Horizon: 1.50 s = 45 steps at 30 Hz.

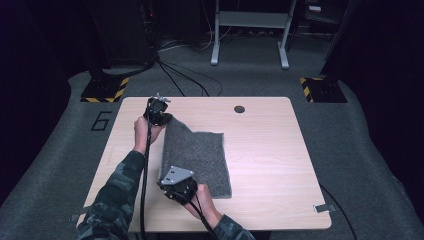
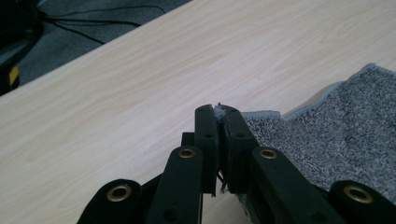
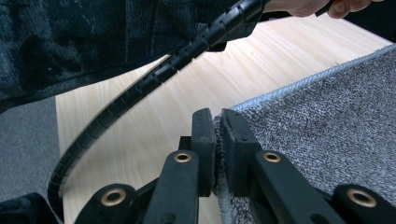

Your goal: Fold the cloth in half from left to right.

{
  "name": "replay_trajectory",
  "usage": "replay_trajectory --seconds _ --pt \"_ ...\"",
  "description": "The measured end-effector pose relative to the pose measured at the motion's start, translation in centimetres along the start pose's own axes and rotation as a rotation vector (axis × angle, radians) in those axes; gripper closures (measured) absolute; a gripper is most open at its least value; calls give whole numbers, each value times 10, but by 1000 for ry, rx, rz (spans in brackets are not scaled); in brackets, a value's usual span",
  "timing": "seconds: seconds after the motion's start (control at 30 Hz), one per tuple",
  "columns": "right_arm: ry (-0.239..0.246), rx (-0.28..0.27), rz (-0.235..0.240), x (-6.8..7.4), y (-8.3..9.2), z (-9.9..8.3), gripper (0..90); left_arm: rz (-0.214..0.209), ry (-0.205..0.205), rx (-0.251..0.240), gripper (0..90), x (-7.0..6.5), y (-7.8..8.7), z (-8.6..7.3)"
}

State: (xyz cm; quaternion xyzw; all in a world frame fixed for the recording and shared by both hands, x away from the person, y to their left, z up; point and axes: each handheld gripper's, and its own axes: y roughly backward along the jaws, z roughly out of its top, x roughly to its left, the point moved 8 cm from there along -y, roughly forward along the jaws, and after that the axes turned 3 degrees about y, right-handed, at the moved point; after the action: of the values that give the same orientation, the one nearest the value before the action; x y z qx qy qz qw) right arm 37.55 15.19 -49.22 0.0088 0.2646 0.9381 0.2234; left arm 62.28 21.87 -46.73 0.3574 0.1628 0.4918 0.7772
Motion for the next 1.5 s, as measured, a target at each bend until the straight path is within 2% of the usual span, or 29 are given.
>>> replay_trajectory --seconds 0.2,0.47,0.83,1.1,1.2,1.5 --pt "7 -35 -3 -1 5 9 842 0 -10 3 863 -3 4 8" --pt "-27 -50 -22 -7 19 5 840 -13 -51 9 861 -23 -4 19" --pt "-68 -31 -61 -20 37 -16 840 -41 -62 20 859 -44 -18 28" --pt "-90 -15 -93 -31 53 -31 839 -66 -73 30 859 -65 -32 37" --pt "-104 -1 -109 -35 58 -39 839 -70 -86 42 858 -72 -38 38" --pt "-136 16 -131 -44 68 -56 838 -83 -87 67 857 -87 -55 37"
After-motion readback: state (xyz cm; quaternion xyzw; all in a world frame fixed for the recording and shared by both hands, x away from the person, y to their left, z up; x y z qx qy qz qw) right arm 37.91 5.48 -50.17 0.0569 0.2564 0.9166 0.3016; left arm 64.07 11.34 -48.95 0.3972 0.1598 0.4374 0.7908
